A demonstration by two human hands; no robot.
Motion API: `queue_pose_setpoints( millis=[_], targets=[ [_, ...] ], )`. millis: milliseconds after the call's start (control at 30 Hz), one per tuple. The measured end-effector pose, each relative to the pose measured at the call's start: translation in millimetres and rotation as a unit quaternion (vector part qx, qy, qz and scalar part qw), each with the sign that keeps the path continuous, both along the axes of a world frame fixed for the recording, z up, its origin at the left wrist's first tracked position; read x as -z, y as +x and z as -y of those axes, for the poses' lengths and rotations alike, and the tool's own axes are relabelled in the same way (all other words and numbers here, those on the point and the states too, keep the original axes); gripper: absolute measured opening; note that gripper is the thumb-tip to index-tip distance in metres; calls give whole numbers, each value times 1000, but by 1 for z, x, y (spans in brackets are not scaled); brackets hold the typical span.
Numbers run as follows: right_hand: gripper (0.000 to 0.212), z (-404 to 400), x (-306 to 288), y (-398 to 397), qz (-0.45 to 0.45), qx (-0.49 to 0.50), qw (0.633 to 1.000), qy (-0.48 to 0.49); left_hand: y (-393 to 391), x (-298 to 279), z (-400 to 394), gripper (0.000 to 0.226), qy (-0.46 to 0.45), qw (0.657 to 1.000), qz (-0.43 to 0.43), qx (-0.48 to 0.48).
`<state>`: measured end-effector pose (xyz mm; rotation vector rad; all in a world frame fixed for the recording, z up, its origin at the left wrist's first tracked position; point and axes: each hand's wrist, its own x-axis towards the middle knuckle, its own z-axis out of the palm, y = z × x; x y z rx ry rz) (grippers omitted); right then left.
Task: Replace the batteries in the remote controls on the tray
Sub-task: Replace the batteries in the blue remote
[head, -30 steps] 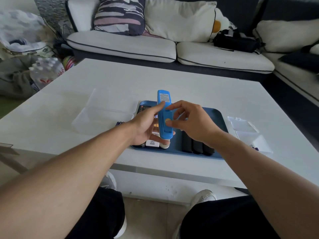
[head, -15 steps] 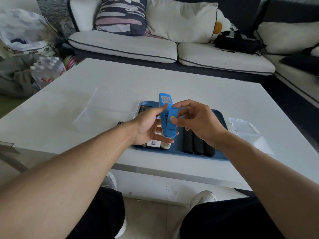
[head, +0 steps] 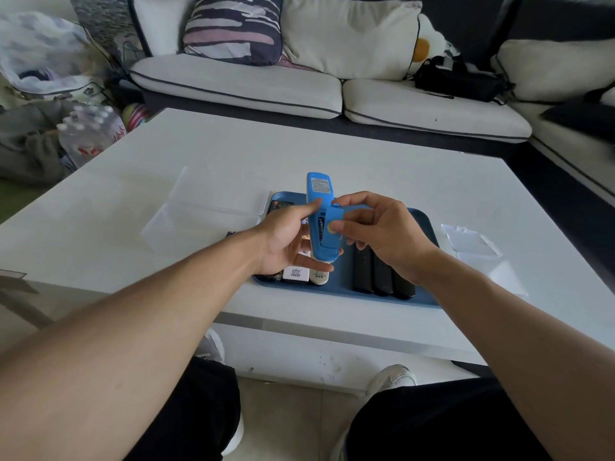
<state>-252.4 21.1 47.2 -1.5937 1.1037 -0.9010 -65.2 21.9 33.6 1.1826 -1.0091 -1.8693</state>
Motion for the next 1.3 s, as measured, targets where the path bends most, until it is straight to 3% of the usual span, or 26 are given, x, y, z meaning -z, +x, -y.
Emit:
queue_pose_setpoints(
  millis=[300,567,733,833,933,1000,1100,1200,1300],
  targets=[
    [32,5,7,0,-93,47,993,-52,1,-2,-1,49,-11,1000,-17,24],
    [46,5,7,1,-164,86,981,-64,-2,0,-1,33,-30,999,5,13],
    [35,-1,3,1,-207,76,967,-125,-7,3,2,35,-17,999,26,-35],
    [24,-4,-1,1,-199,81,962,-169,-10,2,9,49,10,994,-26,-108],
    [19,-8,-4,3,-201,74,956,-198,-12,1,15,45,31,987,-73,-140],
    [17,-11,-4,4,-233,38,945,-226,-15,-1,17,37,30,986,-78,-143],
    [31,-16,4,2,-281,-22,923,-263,-18,-1,18,21,22,991,-37,-125],
    [45,-19,11,1,-343,-41,886,-310,-20,6,20,30,40,991,-18,-123],
    [42,-17,12,-4,-368,-39,872,-321,-25,10,21,21,55,990,-22,-130]
  ],
)
